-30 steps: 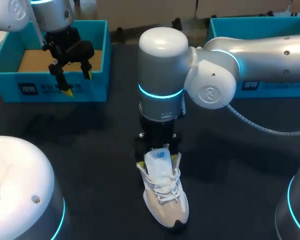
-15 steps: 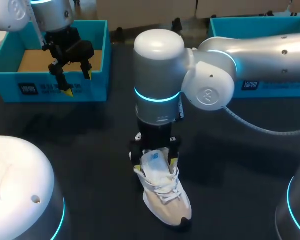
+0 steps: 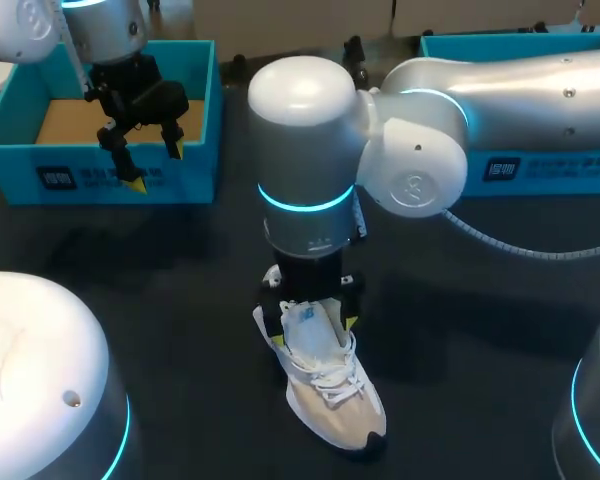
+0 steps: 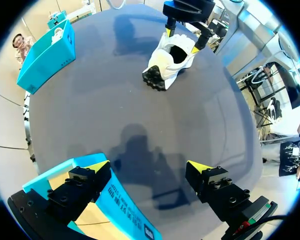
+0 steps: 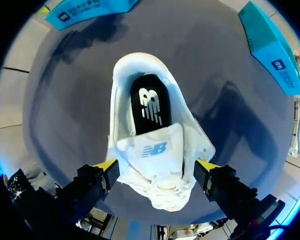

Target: Take the shoe out of the shoebox, open the shoe tongue, remove and reinsert the insole, then place the shoe into the shoebox

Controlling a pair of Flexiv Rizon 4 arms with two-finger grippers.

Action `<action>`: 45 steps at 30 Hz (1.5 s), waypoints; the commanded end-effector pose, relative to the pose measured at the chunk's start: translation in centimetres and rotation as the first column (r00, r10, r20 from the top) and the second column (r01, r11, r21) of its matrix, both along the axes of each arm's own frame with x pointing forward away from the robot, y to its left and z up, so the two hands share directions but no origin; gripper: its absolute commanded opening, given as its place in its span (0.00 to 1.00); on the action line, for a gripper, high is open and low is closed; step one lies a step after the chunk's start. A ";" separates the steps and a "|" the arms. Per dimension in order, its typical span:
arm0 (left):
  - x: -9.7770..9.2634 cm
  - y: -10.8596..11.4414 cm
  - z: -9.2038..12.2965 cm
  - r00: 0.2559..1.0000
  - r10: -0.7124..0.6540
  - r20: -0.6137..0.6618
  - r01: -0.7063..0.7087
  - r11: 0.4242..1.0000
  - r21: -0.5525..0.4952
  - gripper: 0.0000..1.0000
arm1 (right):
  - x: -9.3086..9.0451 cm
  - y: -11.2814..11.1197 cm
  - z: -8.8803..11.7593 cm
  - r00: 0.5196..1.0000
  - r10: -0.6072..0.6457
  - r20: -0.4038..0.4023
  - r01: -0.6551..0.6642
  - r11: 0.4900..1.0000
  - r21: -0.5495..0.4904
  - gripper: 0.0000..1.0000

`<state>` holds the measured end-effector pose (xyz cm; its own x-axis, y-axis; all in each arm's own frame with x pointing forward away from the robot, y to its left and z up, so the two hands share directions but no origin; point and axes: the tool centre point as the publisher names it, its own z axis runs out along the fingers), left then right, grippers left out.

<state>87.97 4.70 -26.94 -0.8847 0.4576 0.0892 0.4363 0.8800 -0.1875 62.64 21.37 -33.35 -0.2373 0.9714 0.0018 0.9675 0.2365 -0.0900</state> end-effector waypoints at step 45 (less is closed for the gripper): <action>0.0 0.0 0.0 1.000 -0.001 0.001 0.001 1.000 0.002 1.00 | -0.6 -1.2 1.6 0.945 0.317 0.077 -0.318 0.948 -0.007 0.35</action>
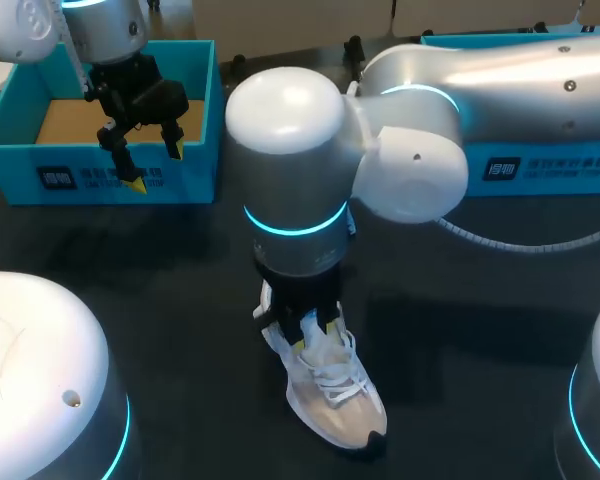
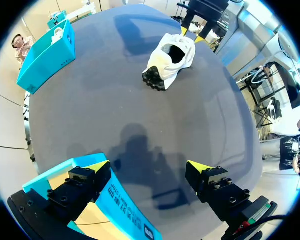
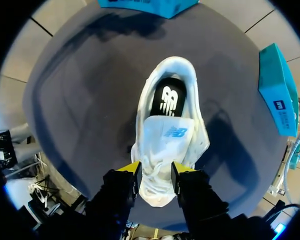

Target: Take the shoe out of the shoebox, open the shoe tongue, remove and reinsert the insole, then place the shoe into the shoebox

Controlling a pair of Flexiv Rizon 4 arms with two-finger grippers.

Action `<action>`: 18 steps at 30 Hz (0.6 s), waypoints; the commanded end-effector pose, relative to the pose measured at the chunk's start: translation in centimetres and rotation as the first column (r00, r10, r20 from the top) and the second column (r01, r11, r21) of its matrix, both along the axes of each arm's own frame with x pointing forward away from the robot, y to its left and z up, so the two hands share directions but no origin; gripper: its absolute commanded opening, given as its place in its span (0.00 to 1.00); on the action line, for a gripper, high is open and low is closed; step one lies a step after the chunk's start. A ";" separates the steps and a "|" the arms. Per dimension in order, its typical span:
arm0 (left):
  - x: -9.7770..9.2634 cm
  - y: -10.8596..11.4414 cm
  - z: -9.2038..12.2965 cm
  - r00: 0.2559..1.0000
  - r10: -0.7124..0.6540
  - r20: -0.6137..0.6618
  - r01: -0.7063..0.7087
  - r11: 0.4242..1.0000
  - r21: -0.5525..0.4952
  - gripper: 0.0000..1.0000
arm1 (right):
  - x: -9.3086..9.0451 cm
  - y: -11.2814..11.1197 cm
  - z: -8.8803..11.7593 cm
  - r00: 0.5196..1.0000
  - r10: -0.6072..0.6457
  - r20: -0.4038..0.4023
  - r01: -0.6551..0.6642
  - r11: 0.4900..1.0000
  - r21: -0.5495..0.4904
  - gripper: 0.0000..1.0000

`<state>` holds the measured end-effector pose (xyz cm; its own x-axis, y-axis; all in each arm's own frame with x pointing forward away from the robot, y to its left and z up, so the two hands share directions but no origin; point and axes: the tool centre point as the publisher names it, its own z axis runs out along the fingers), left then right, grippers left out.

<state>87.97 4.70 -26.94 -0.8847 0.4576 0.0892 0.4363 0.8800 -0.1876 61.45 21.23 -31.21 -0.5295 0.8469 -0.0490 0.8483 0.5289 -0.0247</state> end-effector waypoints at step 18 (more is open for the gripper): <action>0.0 0.0 0.0 1.000 0.000 0.001 0.000 1.000 0.002 1.00 | 3.7 -1.0 -3.7 1.000 0.030 -0.005 -0.029 0.996 0.086 0.23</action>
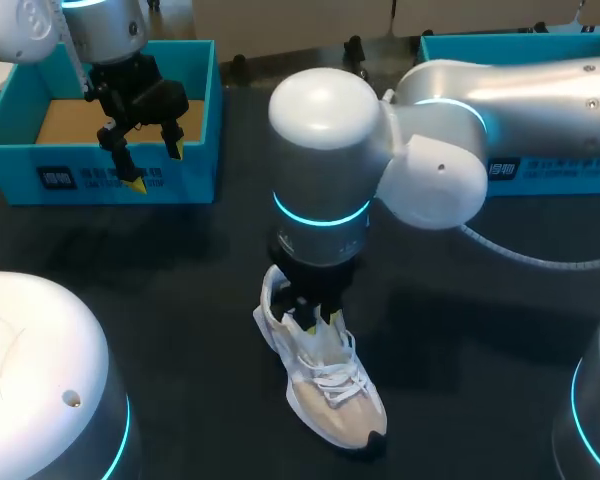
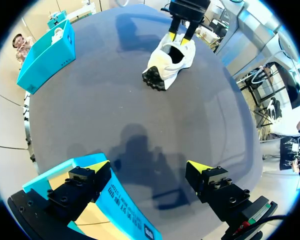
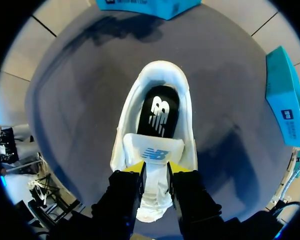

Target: Take the shoe out of the shoebox, open the shoe tongue, remove and reinsert the insole, then place the shoe into the shoebox

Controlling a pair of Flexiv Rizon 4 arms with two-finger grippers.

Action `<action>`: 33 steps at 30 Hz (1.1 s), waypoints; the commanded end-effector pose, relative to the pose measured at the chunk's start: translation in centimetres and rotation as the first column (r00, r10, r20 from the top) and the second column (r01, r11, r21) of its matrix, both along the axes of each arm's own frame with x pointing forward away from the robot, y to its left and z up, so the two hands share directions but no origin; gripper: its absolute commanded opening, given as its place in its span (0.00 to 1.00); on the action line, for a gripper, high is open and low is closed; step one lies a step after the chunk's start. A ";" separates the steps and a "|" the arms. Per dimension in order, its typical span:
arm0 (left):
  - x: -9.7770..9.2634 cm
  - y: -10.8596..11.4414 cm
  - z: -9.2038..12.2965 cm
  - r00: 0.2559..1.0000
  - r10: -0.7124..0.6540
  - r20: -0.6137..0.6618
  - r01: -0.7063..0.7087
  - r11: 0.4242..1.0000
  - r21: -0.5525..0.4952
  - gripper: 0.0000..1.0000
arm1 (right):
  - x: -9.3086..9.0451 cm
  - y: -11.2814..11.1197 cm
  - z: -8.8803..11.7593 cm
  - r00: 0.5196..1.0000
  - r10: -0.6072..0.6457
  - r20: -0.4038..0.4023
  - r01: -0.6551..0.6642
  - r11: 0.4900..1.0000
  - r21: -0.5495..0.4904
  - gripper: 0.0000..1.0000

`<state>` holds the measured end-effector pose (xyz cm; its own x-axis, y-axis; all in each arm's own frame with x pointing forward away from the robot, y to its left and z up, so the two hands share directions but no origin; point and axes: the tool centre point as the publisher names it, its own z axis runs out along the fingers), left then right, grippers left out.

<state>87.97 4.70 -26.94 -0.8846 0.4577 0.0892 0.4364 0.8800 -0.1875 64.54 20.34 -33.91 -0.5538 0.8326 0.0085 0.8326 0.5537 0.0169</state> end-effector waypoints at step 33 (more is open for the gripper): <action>0.0 0.0 0.0 1.000 0.000 0.001 0.000 1.000 0.002 1.00 | 1.5 0.5 1.6 0.998 0.061 -0.004 -0.061 0.998 0.005 0.27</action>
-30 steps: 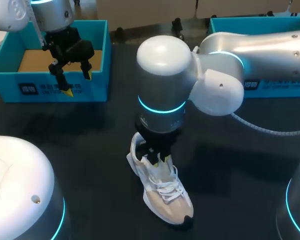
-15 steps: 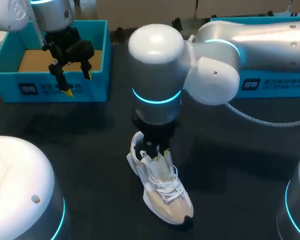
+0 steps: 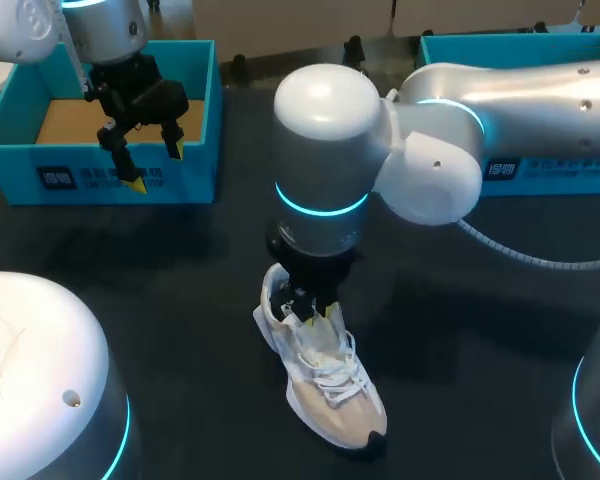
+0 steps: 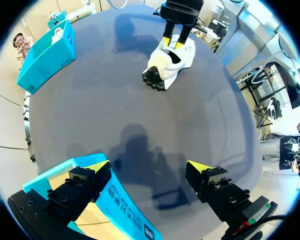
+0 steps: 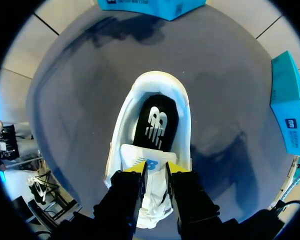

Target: Take the shoe out of the shoebox, open the shoe tongue, remove and reinsert the insole, then place the shoe into the shoebox

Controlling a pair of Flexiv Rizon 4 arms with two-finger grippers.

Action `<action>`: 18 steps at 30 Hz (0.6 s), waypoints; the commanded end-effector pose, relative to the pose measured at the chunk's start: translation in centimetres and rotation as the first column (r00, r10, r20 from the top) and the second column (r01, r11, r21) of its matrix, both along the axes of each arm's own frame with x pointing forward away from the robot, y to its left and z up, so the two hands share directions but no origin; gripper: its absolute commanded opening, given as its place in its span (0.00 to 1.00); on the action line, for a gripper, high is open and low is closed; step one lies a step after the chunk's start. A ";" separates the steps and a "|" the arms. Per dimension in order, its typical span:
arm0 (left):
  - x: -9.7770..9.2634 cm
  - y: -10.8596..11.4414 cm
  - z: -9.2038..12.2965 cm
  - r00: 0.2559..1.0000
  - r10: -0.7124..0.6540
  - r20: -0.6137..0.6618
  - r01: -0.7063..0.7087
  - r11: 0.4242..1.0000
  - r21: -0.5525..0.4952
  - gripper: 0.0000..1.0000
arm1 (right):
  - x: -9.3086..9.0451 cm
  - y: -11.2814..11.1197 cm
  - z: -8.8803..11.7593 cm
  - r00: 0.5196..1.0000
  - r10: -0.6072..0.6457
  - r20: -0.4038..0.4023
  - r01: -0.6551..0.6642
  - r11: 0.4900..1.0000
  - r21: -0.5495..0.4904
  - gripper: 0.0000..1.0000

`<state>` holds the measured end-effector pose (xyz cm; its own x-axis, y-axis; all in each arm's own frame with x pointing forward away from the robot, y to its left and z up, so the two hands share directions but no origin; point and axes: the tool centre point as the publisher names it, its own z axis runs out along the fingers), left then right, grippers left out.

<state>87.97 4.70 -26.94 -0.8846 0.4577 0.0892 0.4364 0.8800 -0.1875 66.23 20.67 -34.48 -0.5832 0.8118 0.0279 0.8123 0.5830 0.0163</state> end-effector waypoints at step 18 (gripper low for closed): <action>0.0 0.0 0.0 1.000 0.000 0.001 0.000 1.000 0.002 1.00 | 0.1 0.5 7.2 0.880 0.473 0.035 -0.474 0.878 0.067 1.00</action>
